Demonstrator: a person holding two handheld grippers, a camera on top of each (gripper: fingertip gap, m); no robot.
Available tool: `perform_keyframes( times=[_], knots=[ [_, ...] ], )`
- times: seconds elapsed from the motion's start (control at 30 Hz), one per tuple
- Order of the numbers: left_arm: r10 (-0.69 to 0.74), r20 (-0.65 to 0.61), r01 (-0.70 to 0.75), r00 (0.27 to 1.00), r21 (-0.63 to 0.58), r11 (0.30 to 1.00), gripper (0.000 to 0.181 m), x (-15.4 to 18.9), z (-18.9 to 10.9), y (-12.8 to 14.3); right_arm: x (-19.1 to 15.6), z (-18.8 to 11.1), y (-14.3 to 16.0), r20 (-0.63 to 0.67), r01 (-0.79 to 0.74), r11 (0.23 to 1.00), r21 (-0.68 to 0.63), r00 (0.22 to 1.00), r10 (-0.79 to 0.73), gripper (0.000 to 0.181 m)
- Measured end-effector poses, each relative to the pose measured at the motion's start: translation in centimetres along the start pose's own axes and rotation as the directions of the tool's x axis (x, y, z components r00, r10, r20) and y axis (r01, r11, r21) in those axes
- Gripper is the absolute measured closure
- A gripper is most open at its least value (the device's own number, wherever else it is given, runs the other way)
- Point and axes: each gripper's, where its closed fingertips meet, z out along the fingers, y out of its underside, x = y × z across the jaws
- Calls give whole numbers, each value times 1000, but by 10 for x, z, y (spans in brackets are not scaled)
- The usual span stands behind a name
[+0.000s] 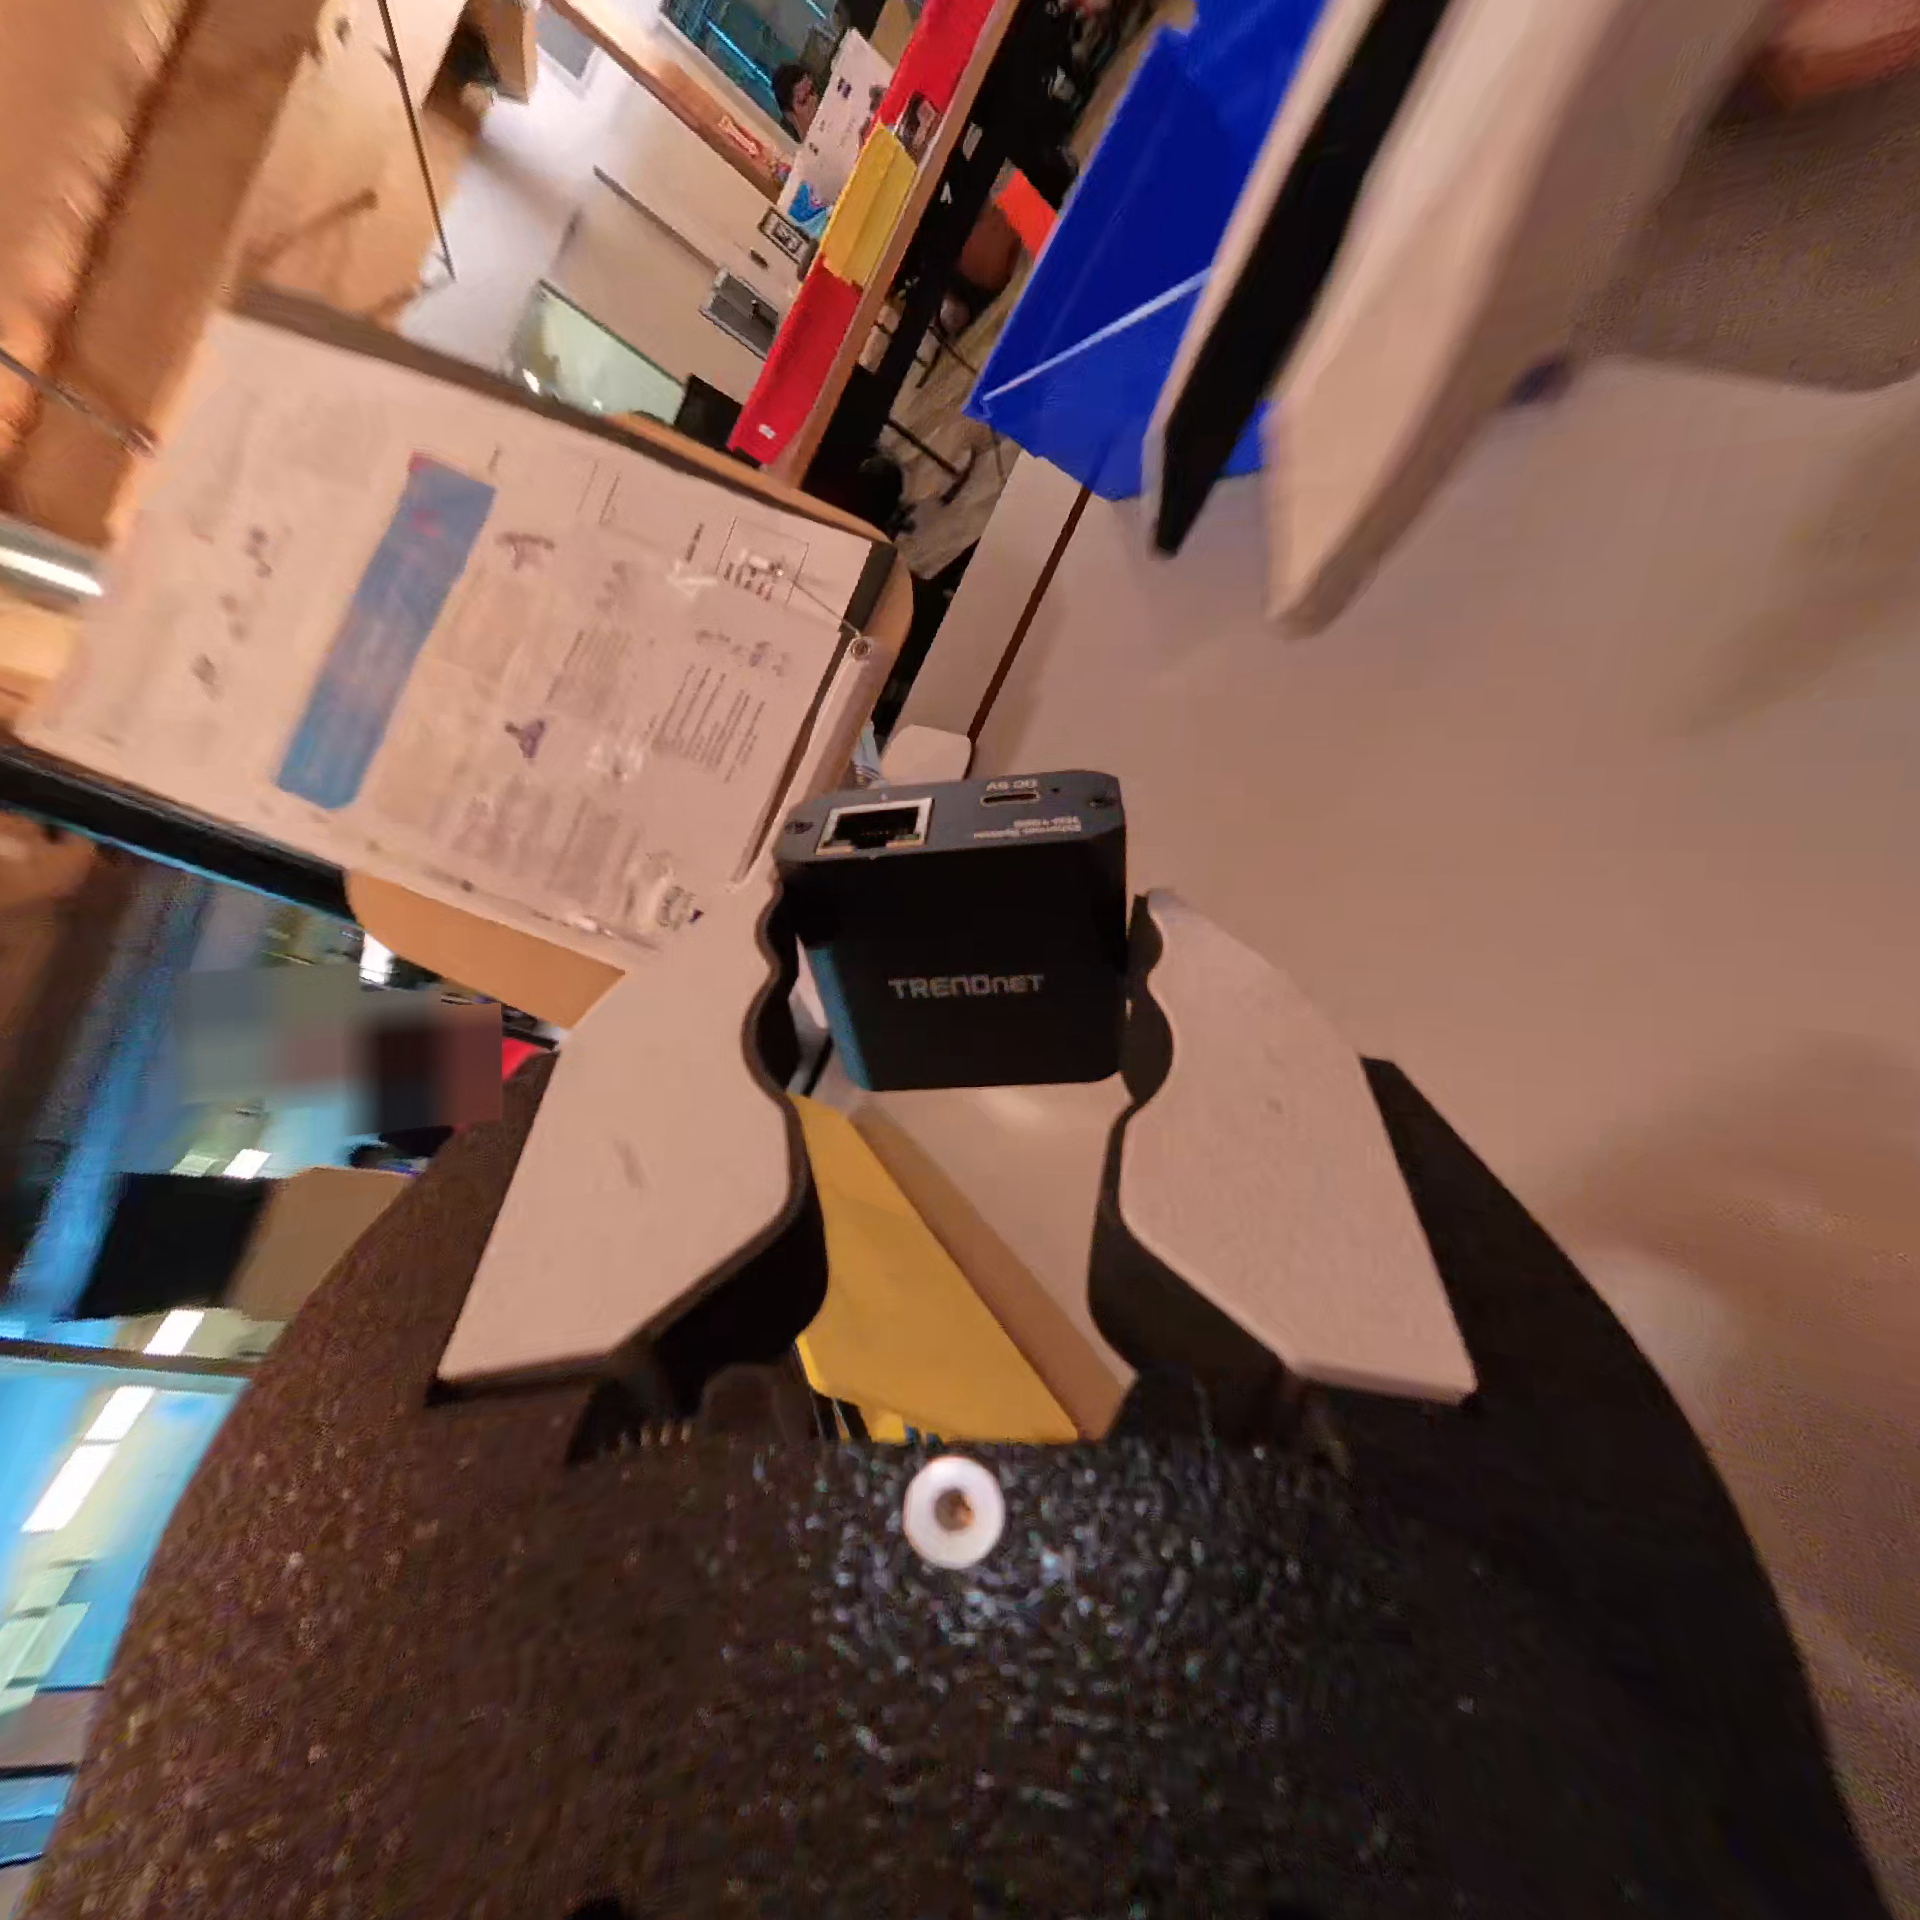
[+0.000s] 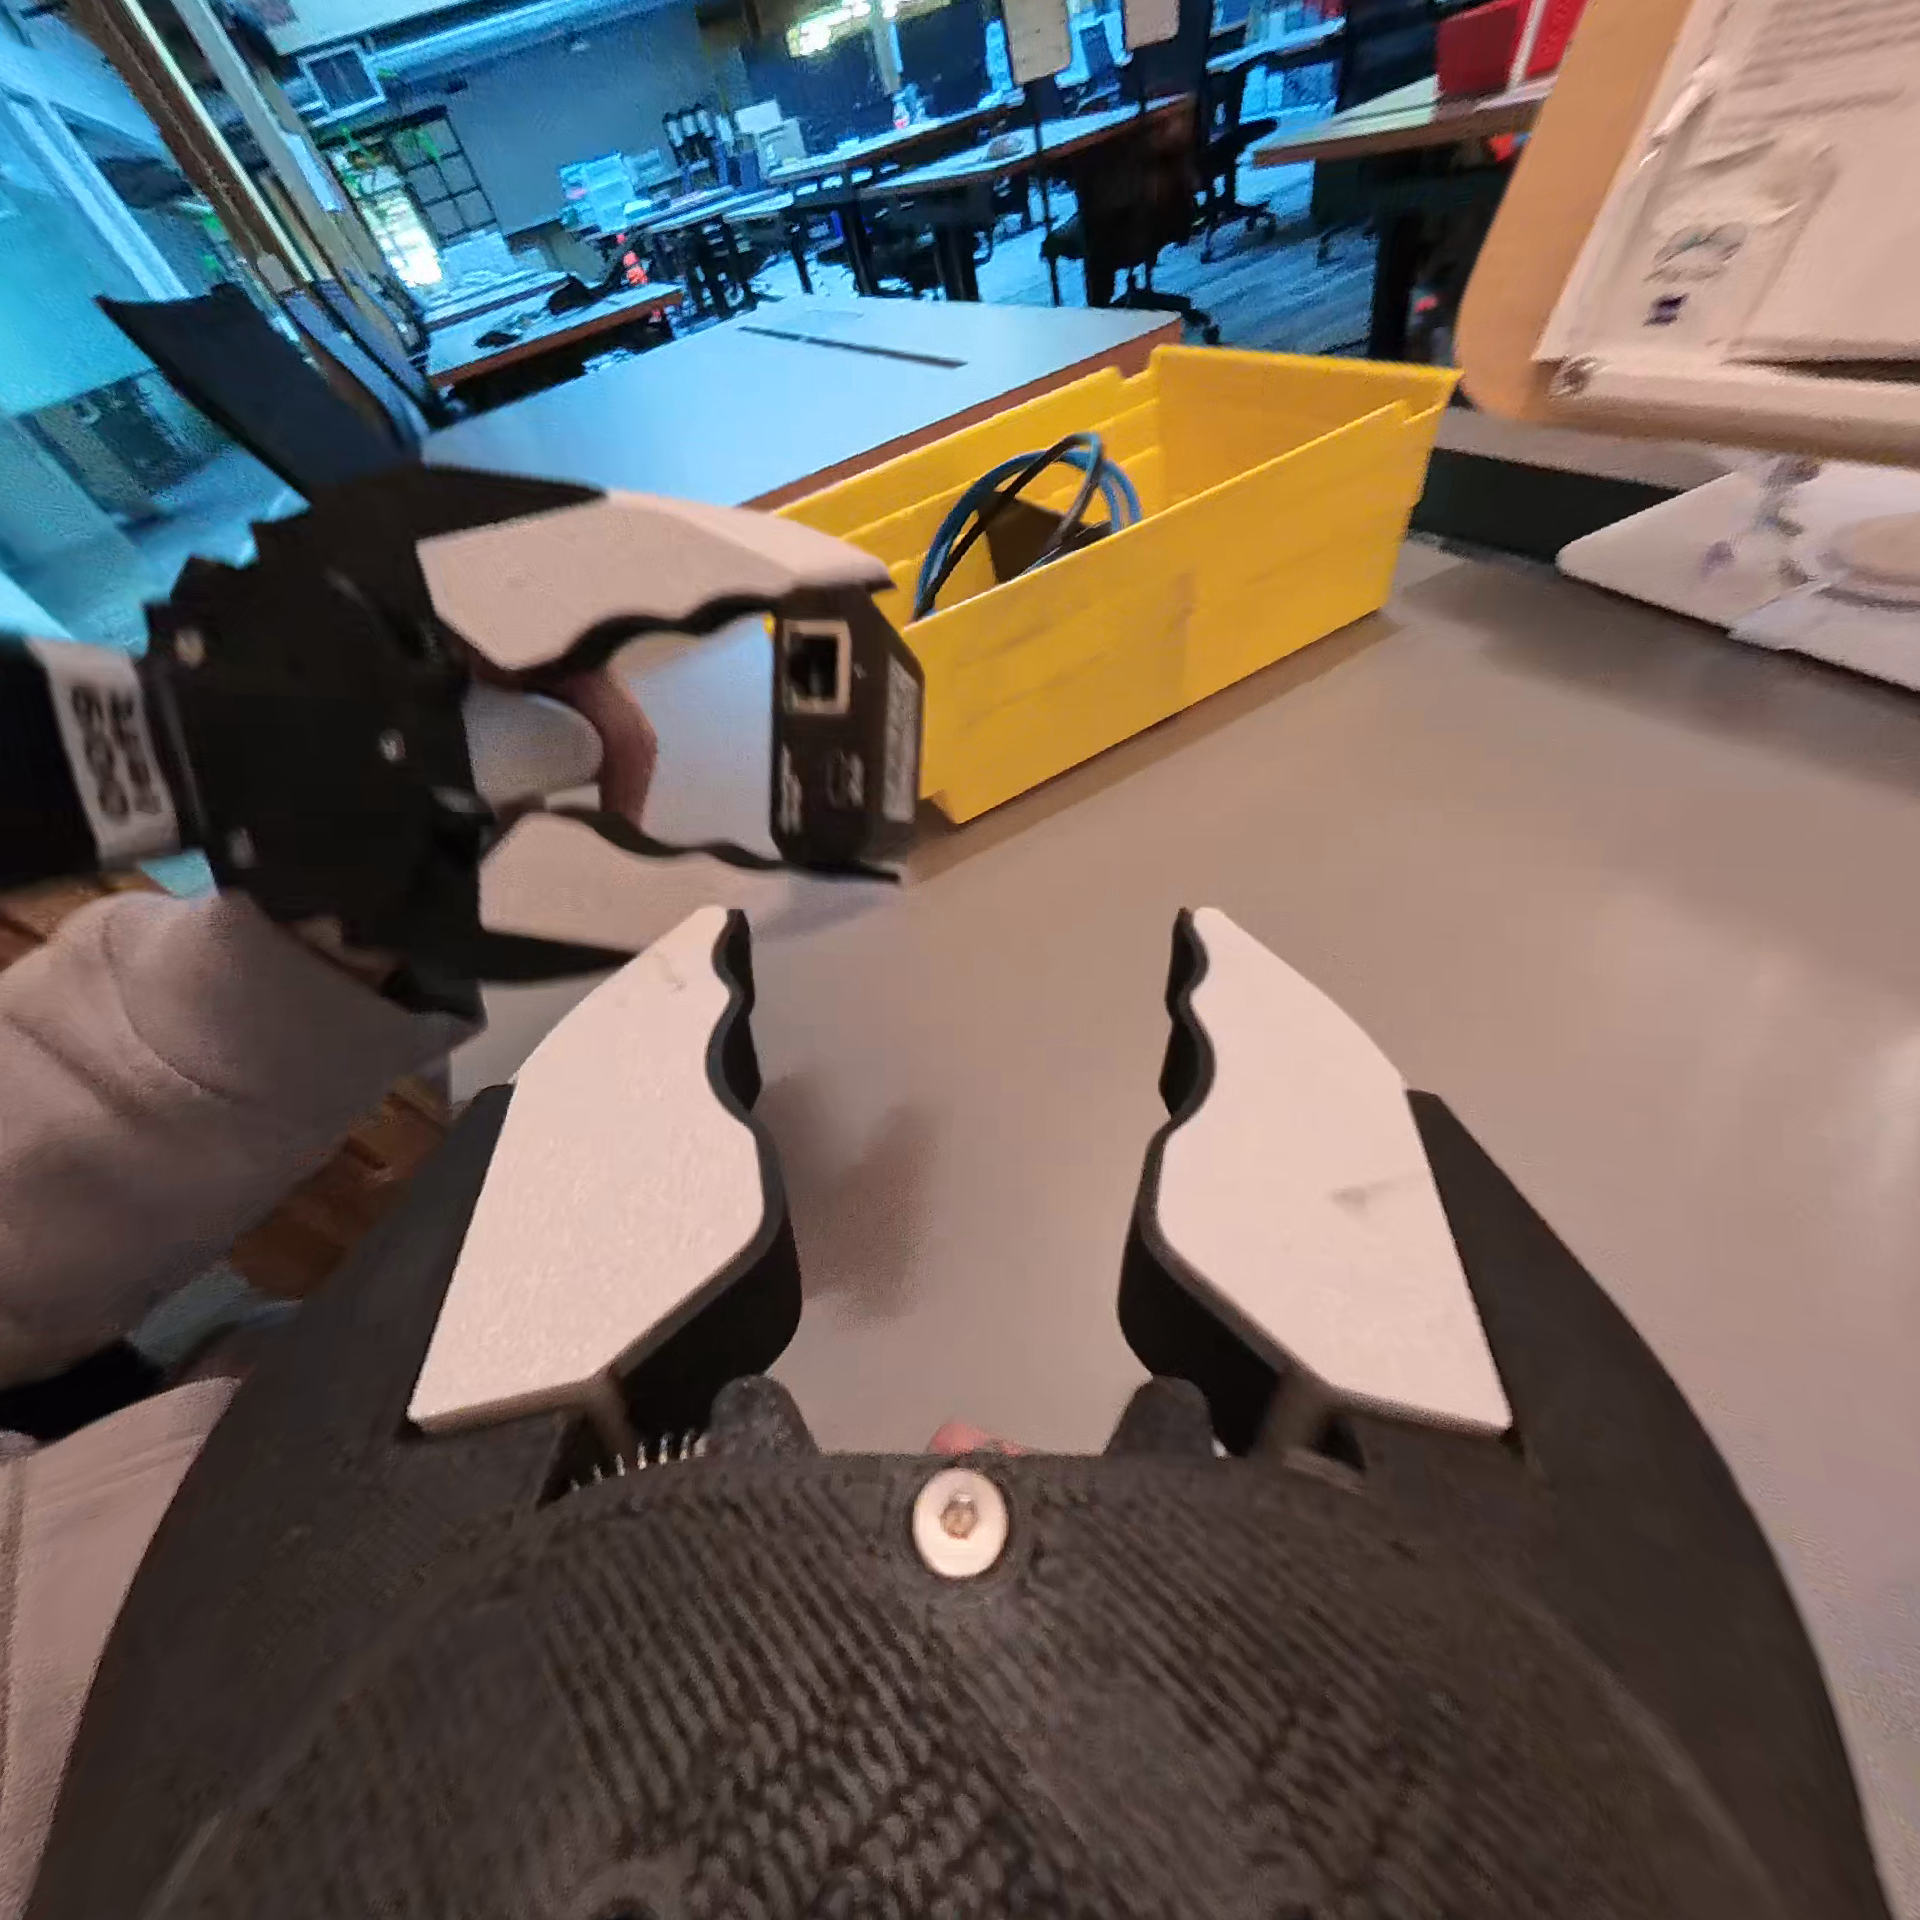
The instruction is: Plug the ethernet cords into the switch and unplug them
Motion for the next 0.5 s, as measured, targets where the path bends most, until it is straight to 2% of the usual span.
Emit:
perform_keyframes(
  times=[0.03, 0.1, 0.17, 0.2, 0.27, 0.33, 0.43, 0.5],
  knots=[
    [57, 23, -57, 998, -6, 998, 121, 9, -1, -5, -6, 3, 2, 21, -7, 1000, 1, 1000, 7, 106],
    [125, 79, -127, 989, 11, 992, 121, 19, -3, -17, -20, 8, 9, 77, -12, 1000, -10, 997, 12, 109],
    [192, 113, -197, 975, 30, 980, 121, 23, -7, -28, -22, 14, 16, 66, 24, 999, -48, 998, -21, 114],
    [227, 139, -233, 964, 23, 972, 121, 22, -8, -31, -25, 15, 13, 67, 53, 998, -19, 996, -51, 116],
    [288, 168, -295, 943, 17, 955, 121, 24, -11, -35, -27, 15, -1, 38, 137, 988, 75, 989, -141, 132],
    [332, 194, -341, 923, 17, 940, 121, 28, -12, -38, -40, 13, -11, 77, 203, 968, 149, 973, -216, 157],
    [387, 204, -392, 899, -16, 920, 121, 32, -13, -35, -39, 16, -3, 99, 284, 956, 72, 952, -290, 157],
    [349, 219, -364, 911, 32, 931, 122, 33, -16, -38, -42, 14, -6, 135, 363, 924, 121, 916, -377, 157]
  ],
)
